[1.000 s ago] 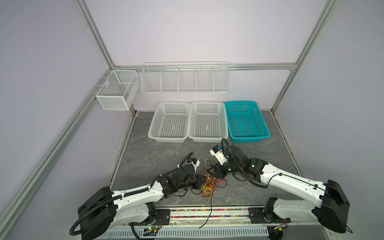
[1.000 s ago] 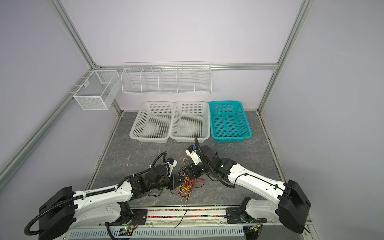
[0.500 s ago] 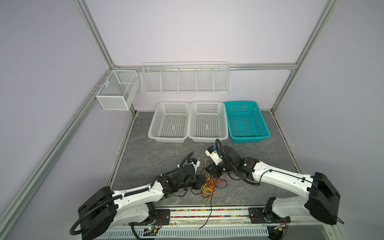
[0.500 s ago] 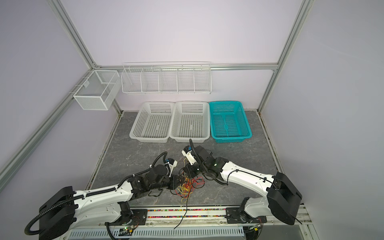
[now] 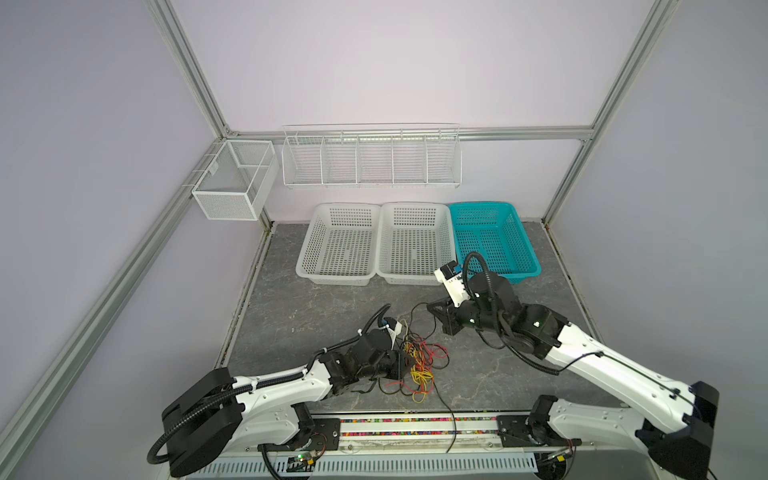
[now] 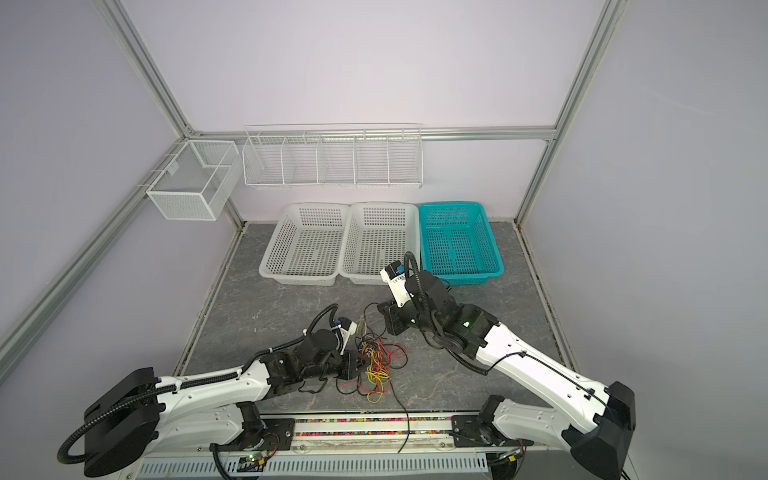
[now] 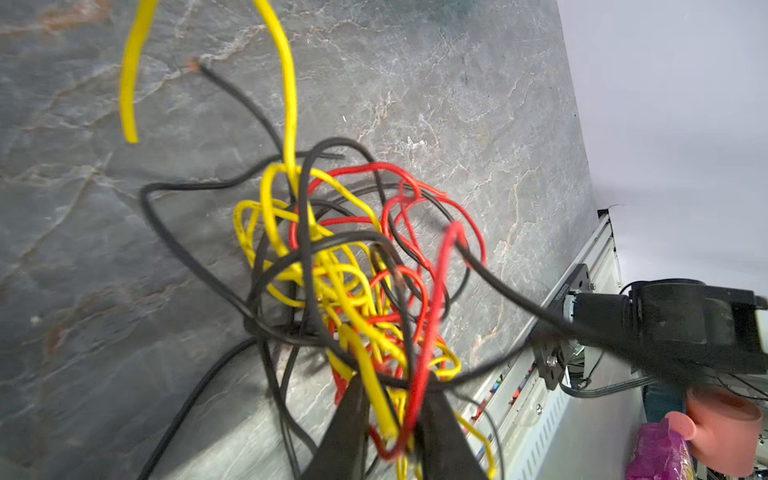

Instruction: Untangle the cables

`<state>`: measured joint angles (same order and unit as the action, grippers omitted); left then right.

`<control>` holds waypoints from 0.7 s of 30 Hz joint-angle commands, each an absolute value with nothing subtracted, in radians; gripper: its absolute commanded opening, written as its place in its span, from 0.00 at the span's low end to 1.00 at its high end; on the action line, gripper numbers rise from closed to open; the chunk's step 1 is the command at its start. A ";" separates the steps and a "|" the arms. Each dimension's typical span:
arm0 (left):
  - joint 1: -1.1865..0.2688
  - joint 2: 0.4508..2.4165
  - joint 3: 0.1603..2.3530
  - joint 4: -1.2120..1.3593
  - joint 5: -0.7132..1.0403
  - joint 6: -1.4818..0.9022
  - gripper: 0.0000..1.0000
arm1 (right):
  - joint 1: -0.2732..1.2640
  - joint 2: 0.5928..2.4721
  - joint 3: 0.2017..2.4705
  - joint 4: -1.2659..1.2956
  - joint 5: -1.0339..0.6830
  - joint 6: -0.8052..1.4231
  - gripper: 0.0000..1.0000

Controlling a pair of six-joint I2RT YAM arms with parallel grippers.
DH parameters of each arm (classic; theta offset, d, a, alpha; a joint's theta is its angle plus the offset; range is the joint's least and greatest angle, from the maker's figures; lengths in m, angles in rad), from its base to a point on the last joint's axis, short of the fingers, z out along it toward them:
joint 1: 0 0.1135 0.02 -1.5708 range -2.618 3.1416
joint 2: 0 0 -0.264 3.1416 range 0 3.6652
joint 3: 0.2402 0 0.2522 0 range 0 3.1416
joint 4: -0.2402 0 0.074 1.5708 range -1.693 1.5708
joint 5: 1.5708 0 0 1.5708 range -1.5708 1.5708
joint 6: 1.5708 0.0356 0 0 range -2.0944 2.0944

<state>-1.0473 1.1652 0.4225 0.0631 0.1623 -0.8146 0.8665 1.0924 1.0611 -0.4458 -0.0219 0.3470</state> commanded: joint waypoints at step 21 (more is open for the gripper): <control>-1.045 1.252 0.414 0.138 0.160 -0.801 0.44 | 0.838 0.922 1.484 -0.746 0.090 0.224 0.06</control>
<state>-1.0473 1.2419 0.4213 0.1196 0.1623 -0.8131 0.8448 0.9493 1.4651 -0.7223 0.0639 0.2565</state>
